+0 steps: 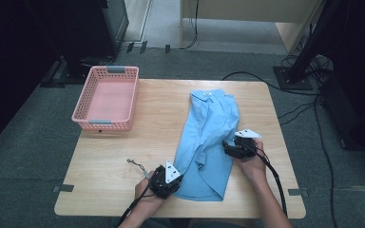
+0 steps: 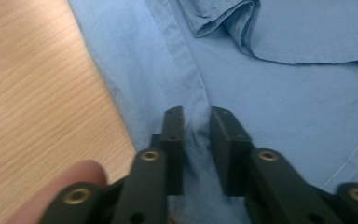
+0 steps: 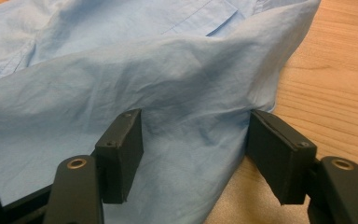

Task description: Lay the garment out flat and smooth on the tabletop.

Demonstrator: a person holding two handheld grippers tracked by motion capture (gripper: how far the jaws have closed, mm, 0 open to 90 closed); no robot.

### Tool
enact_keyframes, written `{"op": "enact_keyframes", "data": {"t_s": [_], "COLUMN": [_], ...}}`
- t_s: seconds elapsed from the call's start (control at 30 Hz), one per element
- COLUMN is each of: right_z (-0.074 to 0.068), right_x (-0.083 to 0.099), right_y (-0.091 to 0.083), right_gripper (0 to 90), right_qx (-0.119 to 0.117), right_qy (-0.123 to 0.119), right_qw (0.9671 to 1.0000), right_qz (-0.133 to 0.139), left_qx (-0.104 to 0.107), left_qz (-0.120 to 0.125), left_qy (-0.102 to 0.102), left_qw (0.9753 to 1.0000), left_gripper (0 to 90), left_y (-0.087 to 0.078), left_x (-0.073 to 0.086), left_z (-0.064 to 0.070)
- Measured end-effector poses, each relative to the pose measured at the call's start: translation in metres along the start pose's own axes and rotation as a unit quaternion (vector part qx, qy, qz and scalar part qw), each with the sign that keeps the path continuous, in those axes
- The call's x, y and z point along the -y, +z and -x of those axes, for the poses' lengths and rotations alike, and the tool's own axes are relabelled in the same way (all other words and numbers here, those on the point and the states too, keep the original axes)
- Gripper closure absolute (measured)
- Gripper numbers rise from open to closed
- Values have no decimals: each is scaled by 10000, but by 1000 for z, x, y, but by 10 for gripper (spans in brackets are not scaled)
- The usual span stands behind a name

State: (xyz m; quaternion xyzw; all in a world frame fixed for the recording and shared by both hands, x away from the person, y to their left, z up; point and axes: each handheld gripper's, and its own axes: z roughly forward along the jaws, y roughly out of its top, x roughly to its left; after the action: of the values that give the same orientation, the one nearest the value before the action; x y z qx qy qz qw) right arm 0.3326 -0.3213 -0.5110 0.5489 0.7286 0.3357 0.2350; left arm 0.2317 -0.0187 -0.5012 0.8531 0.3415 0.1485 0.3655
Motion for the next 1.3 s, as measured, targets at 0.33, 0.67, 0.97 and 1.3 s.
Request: {"op": "enact_keyframes", "data": {"t_s": [0.33,0.67,0.97,1.3], "right_z": [1,7,7,7], "right_x": [0,1,2,2], "right_y": [0,-2,-2,-2], "right_gripper": [361,364,365,365], "right_qx": [-58,-227,-250,-236], "right_qy": [-45,-198,-232,-209], "right_qw": [10000,9995,9994,9995], "right_qz": [-3,3,2,2], "left_qx": [452,671,-17,-321], "left_qz": [145,109,632,830], "left_qy": [-828,-621,-1081,-1089], "left_qw": [9954,9958,9921,9901], "left_gripper": [900,879,490,315], "left_y": [-13,-13,-16,23], "left_x": [18,16,-17,-76], "left_z": [-29,-8,-30,-39]}}
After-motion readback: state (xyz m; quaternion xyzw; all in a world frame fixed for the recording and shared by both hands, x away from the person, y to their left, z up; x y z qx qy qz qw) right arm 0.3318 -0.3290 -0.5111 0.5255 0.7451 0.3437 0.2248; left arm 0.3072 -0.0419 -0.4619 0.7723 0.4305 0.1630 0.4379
